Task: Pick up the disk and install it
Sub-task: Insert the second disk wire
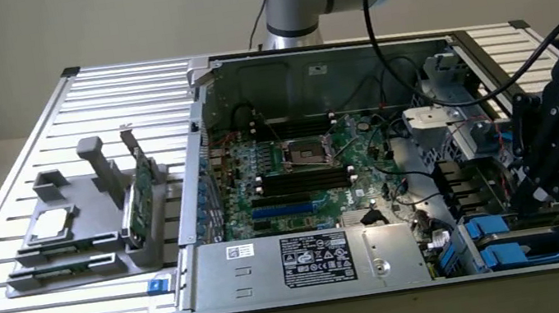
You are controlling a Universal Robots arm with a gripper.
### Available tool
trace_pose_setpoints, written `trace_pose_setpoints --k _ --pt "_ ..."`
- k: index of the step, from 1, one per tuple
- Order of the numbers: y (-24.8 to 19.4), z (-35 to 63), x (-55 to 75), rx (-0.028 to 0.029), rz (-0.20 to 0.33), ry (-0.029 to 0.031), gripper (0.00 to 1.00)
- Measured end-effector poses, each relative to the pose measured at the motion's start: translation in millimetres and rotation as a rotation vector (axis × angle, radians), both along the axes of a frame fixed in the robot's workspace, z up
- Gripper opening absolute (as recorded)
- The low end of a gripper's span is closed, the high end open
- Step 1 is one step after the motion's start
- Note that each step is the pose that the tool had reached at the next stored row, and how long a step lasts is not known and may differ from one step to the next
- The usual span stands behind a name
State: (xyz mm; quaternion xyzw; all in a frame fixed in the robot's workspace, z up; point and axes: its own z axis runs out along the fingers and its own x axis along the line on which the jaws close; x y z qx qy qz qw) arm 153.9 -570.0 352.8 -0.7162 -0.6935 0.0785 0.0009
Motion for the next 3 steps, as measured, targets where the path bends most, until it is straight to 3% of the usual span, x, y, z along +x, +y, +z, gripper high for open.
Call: trace_pose_setpoints --k 3 --pt "0.0 0.0 0.0 0.0 0.0 0.0 0.11"
